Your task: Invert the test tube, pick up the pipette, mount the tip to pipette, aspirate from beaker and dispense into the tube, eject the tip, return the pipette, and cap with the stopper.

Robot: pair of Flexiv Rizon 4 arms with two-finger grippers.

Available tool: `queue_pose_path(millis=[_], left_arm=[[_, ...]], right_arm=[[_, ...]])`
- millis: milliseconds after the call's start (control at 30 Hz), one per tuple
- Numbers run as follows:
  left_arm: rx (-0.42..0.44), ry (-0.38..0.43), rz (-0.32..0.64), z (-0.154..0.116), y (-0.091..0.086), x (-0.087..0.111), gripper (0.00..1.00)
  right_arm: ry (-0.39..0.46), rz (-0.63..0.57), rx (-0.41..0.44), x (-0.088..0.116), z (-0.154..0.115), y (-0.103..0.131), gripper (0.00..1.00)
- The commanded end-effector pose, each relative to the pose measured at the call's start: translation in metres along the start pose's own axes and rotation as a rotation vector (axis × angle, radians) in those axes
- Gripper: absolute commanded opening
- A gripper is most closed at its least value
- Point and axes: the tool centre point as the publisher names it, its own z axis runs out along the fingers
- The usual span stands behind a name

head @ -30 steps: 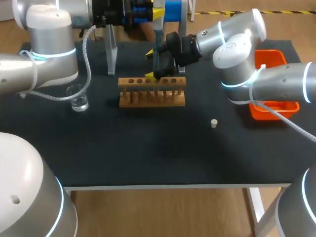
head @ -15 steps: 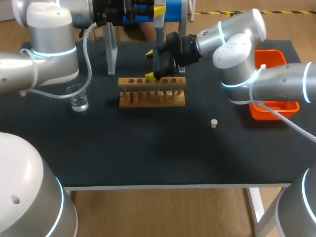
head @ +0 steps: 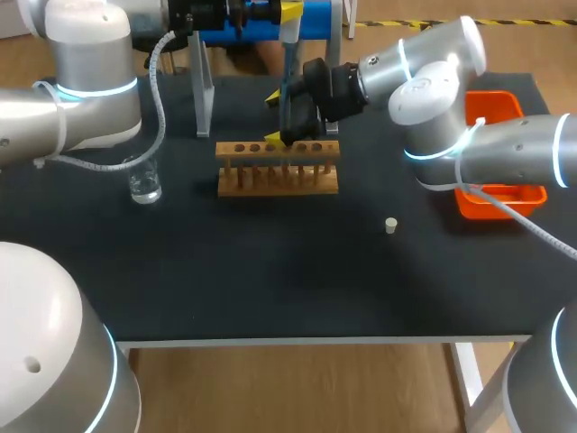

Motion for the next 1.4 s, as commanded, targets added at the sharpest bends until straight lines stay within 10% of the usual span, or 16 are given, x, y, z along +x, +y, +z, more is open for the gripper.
queue_pose_path(millis=[33,967,1400], left_arm=[[-0.008,-0.002,0.000,0.001,-0.005,0.000,0.00],[-0.063,-0.018,0.054,0.014,-0.045,0.011,0.00],[-0.090,-0.114,0.064,-0.043,-0.041,0.053,0.00]], right_arm=[[0.002,0.000,0.002,-0.001,0.000,0.000,1.00],[0.002,0.000,0.002,-0.001,0.000,0.000,1.00],[0.002,0.000,0.002,-0.001,0.000,0.000,1.00]])
